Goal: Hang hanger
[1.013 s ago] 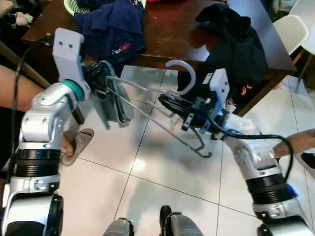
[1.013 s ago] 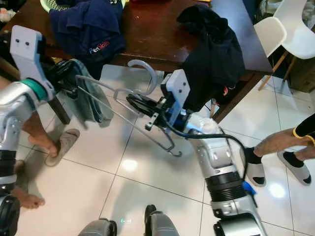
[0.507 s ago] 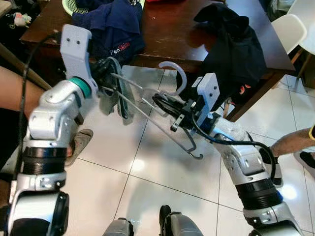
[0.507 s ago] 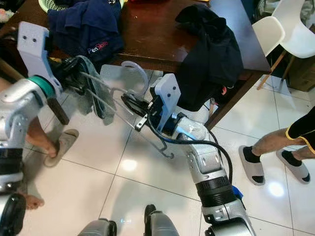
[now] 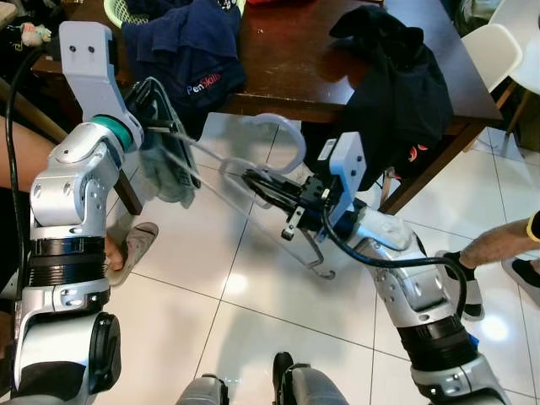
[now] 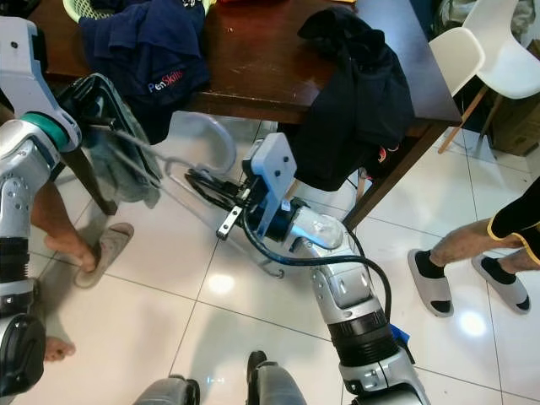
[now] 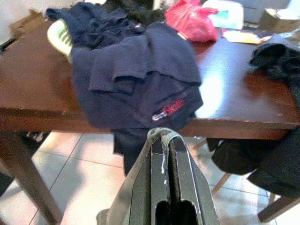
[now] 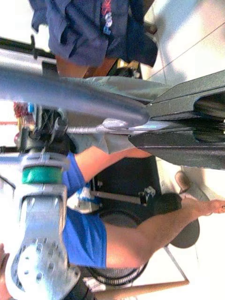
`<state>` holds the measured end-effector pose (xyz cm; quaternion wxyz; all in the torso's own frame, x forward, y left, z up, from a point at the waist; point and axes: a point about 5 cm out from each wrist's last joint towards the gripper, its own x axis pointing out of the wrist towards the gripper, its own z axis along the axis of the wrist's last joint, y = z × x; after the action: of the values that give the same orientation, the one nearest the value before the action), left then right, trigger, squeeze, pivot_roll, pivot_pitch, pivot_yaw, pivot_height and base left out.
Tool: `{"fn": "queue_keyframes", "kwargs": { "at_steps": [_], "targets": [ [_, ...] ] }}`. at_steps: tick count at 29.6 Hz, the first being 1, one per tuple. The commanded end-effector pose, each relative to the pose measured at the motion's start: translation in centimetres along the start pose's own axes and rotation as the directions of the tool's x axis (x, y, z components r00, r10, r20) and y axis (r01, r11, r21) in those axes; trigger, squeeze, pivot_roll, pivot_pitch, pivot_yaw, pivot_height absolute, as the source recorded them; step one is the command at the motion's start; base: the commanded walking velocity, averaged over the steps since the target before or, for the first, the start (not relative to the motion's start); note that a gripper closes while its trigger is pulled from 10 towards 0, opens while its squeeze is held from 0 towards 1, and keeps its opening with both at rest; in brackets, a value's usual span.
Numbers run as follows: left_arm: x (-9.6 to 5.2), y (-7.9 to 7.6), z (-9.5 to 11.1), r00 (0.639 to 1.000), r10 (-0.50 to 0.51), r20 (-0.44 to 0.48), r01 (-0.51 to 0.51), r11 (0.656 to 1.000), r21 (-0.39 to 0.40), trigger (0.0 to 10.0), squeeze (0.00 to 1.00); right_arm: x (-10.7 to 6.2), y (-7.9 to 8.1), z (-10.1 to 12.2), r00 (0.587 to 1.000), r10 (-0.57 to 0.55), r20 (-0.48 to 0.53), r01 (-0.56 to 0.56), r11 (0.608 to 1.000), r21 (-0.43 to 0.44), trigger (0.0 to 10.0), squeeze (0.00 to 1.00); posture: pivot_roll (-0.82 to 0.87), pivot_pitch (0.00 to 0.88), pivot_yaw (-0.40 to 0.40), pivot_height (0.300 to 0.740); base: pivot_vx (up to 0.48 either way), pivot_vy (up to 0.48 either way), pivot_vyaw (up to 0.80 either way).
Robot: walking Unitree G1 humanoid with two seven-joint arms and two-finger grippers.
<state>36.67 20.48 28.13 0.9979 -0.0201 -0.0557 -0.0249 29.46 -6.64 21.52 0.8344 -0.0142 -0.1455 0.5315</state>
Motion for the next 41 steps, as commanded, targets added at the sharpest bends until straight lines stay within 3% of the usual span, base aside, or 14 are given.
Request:
{"fn": "queue_keyframes", "kwargs": {
  "at_steps": [1, 4, 6, 11, 13, 17, 19, 23, 27, 33, 39, 41],
  "targets": [
    [0.2, 0.0, -0.2, 1.000, 0.014, -0.006, -0.014, 1.000, -0.015, 10.0, 0.00, 0.1, 0.8, -0.1, 0.999, 0.031, 0.008, -0.031, 1.000, 0.001, 10.0, 0.00, 0.08, 0.123, -0.001, 0.740, 0.000, 0.000, 0.00],
    [0.0, -0.5, -0.1, 1.000, -0.023, 0.004, 0.023, 1.000, -0.006, 10.0, 0.00, 0.0, 0.6, -0.6, 0.999, 0.015, -0.028, -0.016, 1.000, -0.020, 10.0, 0.00, 0.08, 0.128, 0.001, 0.740, 0.000, 0.000, 0.00],
    [-0.9, -2.0, -0.5, 0.991, -0.133, -0.002, 0.133, 0.991, 0.025, 10.0, 0.00, -0.8, 0.1, -1.6, 0.994, -0.007, -0.104, 0.000, 0.998, -0.070, 10.0, 0.00, 0.08, 0.137, 0.000, 0.740, 0.000, 0.000, 0.00],
    [-1.6, -3.0, -1.7, 0.983, -0.178, -0.035, 0.179, 0.983, 0.035, 10.0, 0.00, -1.2, 0.1, -1.8, 0.992, 0.005, -0.127, -0.014, 0.997, -0.072, 10.0, 0.00, 0.08, 0.139, -0.002, 0.740, 0.000, 0.000, 0.00],
    [-2.1, -5.1, -2.3, 0.972, -0.230, -0.036, 0.230, 0.973, -0.013, 10.0, 0.00, -0.8, -0.6, -2.2, 0.985, -0.071, -0.160, 0.058, 0.995, -0.084, 10.0, 0.00, 0.08, 0.143, -0.007, 0.740, 0.000, 0.000, 0.00],
    [-2.3, -6.0, -2.3, 0.968, -0.252, -0.024, 0.251, 0.968, -0.022, 10.0, 0.00, -0.6, -1.0, -2.5, 0.977, -0.118, -0.176, 0.106, 0.991, -0.075, 10.0, 0.00, 0.08, 0.143, -0.008, 0.740, 0.000, 0.000, 0.00],
    [-2.6, -7.1, -2.3, 0.960, -0.279, 0.005, 0.279, 0.960, 0.026, 10.0, 0.00, -0.6, -1.7, -3.0, 0.957, -0.202, -0.209, 0.196, 0.979, -0.051, 10.0, 0.00, 0.08, 0.146, -0.007, 0.740, 0.000, 0.000, 0.00],
    [-2.6, -7.3, -2.3, 0.961, -0.277, 0.008, 0.276, 0.961, 0.027, 10.0, 0.00, -0.6, -1.8, -3.2, 0.951, -0.220, -0.216, 0.215, 0.976, -0.047, 10.0, 0.00, 0.08, 0.149, -0.007, 0.740, 0.000, 0.000, 0.00],
    [-2.3, -6.8, -3.3, 0.974, -0.221, -0.044, 0.218, 0.974, -0.053, 10.0, 0.00, -0.4, -1.0, -2.5, 0.974, -0.174, -0.146, 0.172, 0.985, -0.021, 10.0, 0.00, 0.07, 0.151, -0.009, 0.740, 0.000, 0.000, 0.00],
    [-2.3, -6.2, -3.6, 0.979, -0.192, -0.065, 0.187, 0.979, -0.077, 10.0, 0.00, -0.2, -0.7, -2.2, 0.981, -0.156, -0.113, 0.156, 0.988, -0.007, 10.0, 0.00, 0.07, 0.152, -0.010, 0.740, 0.000, 0.000, 0.00],
    [-2.4, -5.6, -3.1, 0.983, -0.175, -0.049, 0.172, 0.983, -0.065, 10.0, 0.00, -0.7, -0.4, -3.7, 0.964, -0.097, -0.246, 0.076, 0.993, -0.094, 10.0, 0.00, 0.07, 0.154, -0.011, 0.740, 0.000, 0.000, 0.00],
    [-2.3, -4.8, -2.6, 0.990, -0.141, -0.025, 0.139, 0.988, -0.059, 10.0, 0.00, -1.7, 0.5, -5.0, 0.940, 0.007, -0.342, -0.044, 0.994, -0.101, 10.0, 0.00, 0.07, 0.156, -0.012, 0.740, 0.000, 0.000, 0.00]
  ]
}}
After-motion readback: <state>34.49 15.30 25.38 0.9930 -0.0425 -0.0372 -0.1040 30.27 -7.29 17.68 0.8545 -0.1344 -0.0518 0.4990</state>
